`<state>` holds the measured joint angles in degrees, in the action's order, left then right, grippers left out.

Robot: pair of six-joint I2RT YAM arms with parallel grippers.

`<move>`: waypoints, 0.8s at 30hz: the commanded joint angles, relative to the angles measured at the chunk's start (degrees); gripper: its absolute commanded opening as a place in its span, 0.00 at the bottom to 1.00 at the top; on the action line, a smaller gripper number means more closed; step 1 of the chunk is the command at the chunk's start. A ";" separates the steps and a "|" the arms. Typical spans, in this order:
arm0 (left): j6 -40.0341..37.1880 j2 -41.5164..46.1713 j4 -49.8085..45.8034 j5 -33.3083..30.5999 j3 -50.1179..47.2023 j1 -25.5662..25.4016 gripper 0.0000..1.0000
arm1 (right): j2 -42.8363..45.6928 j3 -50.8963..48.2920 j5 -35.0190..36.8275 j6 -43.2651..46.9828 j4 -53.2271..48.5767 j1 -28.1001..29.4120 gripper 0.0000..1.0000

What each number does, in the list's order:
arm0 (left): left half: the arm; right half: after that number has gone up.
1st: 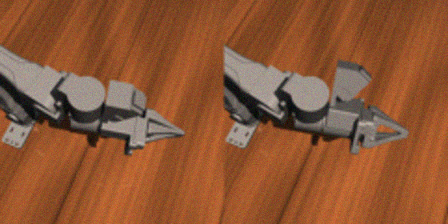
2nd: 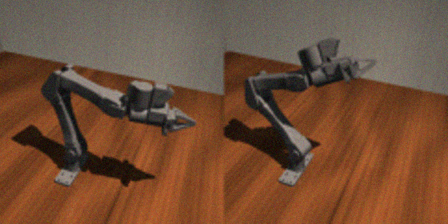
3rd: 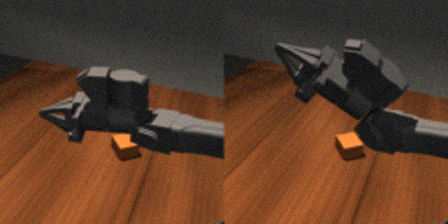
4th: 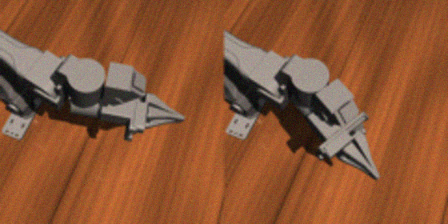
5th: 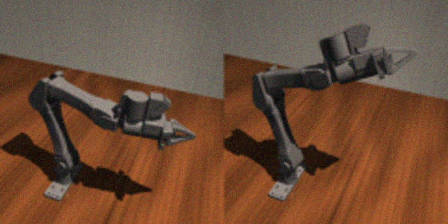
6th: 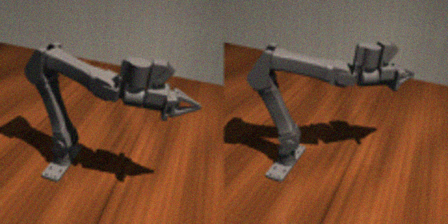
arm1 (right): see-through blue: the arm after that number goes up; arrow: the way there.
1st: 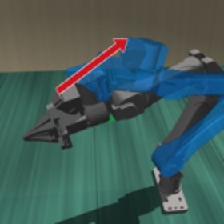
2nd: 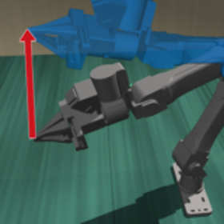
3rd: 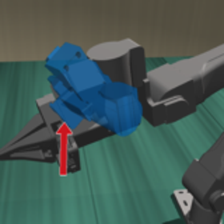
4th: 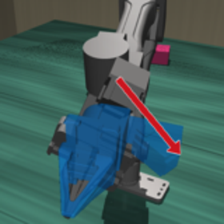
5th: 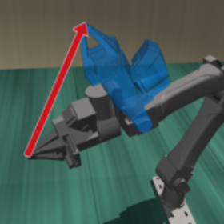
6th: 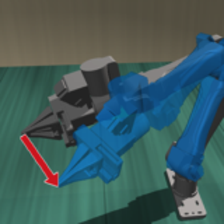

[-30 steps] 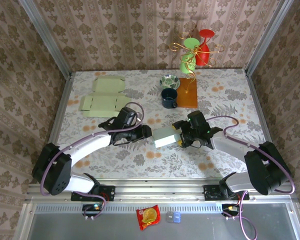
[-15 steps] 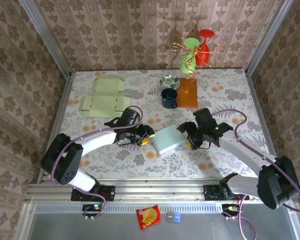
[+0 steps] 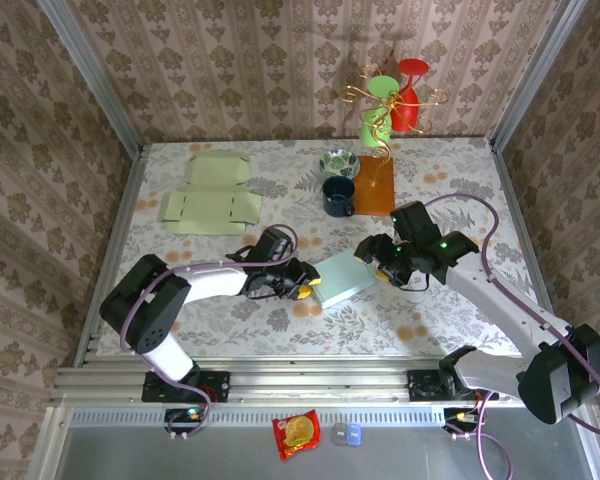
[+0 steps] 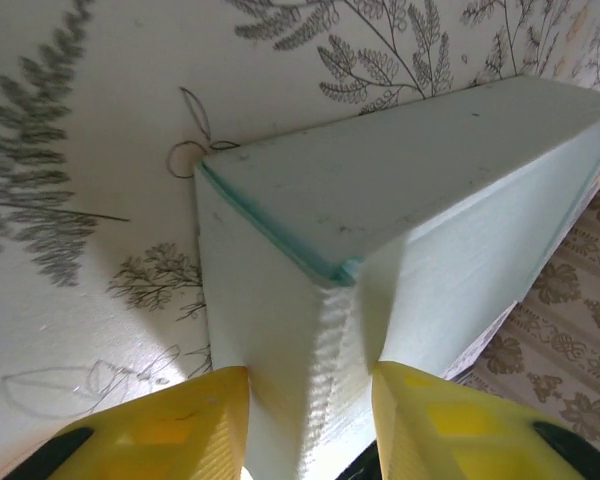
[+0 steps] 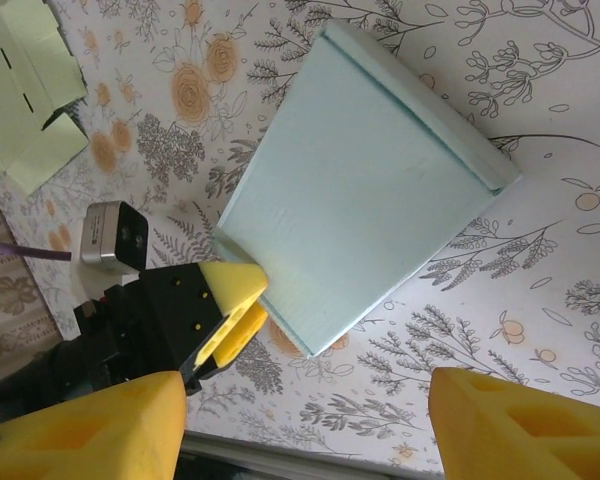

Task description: Fold the paper box

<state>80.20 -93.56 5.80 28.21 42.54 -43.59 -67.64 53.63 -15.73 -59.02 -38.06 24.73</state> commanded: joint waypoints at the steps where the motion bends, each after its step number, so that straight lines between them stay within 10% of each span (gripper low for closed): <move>1: 0.85 -2.57 2.09 -0.21 2.08 -0.82 0.29 | 1.40 2.12 0.08 2.06 -2.85 -0.29 0.65; 24: -10.14 -26.39 -8.13 -2.07 34.24 -6.44 0.20 | 14.74 19.19 20.52 18.67 -31.20 -5.93 0.64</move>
<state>72.16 -117.43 1.52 27.03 74.39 -49.21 -53.95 71.64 0.93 -43.20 -63.48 19.62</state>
